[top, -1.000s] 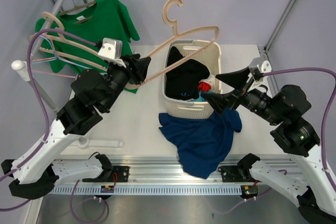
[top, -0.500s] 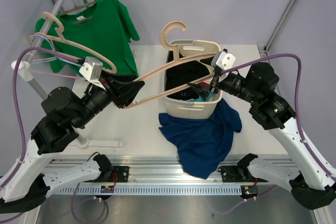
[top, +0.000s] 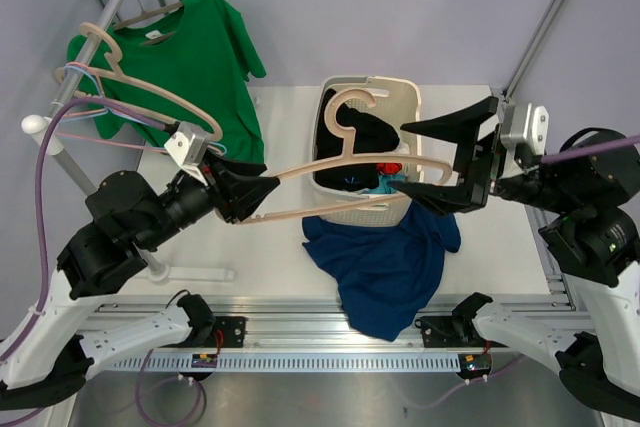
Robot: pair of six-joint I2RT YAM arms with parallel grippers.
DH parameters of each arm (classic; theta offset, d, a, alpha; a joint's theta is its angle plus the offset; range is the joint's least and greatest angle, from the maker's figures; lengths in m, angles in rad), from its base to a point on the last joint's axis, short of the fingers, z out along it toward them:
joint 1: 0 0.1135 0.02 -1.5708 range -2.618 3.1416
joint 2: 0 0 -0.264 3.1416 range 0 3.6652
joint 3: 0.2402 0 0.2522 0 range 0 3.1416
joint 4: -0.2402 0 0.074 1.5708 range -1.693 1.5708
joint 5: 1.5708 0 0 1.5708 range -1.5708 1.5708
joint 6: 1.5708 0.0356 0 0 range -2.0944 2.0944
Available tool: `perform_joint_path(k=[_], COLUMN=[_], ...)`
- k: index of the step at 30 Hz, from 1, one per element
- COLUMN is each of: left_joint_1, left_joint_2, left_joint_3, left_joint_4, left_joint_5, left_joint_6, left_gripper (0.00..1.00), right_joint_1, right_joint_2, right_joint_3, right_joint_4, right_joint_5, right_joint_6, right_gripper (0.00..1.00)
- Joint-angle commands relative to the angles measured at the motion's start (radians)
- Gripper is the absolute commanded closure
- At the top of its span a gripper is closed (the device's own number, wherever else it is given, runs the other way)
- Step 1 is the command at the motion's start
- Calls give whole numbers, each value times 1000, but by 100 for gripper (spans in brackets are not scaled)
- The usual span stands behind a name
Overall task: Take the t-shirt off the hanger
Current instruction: Place the hanger at the clothesline.
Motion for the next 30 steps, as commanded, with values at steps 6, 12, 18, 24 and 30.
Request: perform_joint_path(k=[6,12,18,24,30], left_joint_1=[-5,-5,-5,-5,-5], left_joint_2=[-10,0,8,10,4], left_joint_3=[11,23,23,39,66], left_joint_4=[49,51,63,55,-38], left_joint_5=[93,116,152,347,433], left_joint_6=[-32,-38,-38,-26,-17], left_gripper=[100,100,100,86,52], right_joint_1=[-4,-4,-4,-4,-4], right_joint_2=[176,229,253,226,207], right_joint_3=[-52,-86,-123,-121,-40], right_joint_4=[122,223,297,261,117], right_joint_5=[-4,-2,-54,-146,-176], right_joint_6=[313,381,425,419,387], right_gripper=[18,19,78,100,100])
